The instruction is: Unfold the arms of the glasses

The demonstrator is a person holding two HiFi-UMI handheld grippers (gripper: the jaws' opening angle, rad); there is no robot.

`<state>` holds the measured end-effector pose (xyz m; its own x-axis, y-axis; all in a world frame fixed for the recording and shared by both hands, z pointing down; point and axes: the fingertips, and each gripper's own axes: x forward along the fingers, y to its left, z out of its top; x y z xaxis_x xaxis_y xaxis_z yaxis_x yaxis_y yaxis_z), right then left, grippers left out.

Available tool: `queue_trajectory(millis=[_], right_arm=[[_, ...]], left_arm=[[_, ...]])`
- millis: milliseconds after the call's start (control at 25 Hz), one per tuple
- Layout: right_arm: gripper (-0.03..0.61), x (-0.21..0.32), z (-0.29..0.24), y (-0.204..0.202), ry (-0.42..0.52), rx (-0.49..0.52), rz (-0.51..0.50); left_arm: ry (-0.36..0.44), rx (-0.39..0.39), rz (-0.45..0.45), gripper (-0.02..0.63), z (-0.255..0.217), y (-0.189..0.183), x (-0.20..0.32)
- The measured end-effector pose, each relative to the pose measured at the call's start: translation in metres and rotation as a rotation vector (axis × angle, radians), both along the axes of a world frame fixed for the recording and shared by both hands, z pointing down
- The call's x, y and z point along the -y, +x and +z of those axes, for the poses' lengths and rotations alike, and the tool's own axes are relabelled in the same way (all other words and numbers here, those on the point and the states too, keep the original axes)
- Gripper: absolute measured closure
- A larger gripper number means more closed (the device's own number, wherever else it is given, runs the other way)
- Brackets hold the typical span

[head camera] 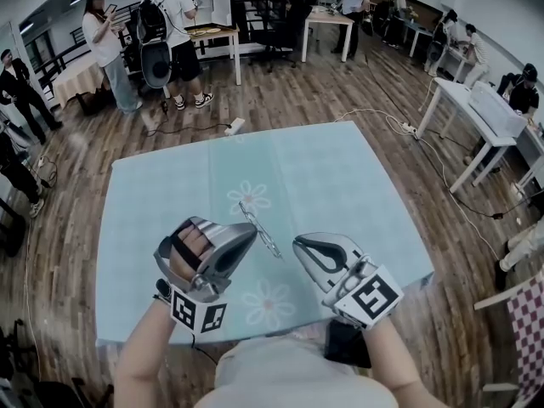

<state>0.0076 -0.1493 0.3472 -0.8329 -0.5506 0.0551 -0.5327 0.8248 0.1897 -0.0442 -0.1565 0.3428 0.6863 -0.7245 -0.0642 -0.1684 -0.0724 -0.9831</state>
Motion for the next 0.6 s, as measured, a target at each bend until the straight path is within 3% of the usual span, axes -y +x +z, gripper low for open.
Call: queue_trajectory(millis=[80,200,600], right_arm=[[0.566,-0.006,-0.001,-0.004,0.002,0.0,-0.02],[0.489,-0.015,-0.001,-0.01,-0.002,0.002,-0.06],[0.466,-0.024,0.004,-0.01,-0.021,-0.01,-0.112]], left_arm=[[0.002,-0.004,-0.005,0.603,-0.002,-0.004,-0.001],[0.004,0.002,-0.007,0.603,-0.001,-0.006,-0.001],[-0.004,0.001,-0.022,0.603,-0.005,-0.005,0.007]])
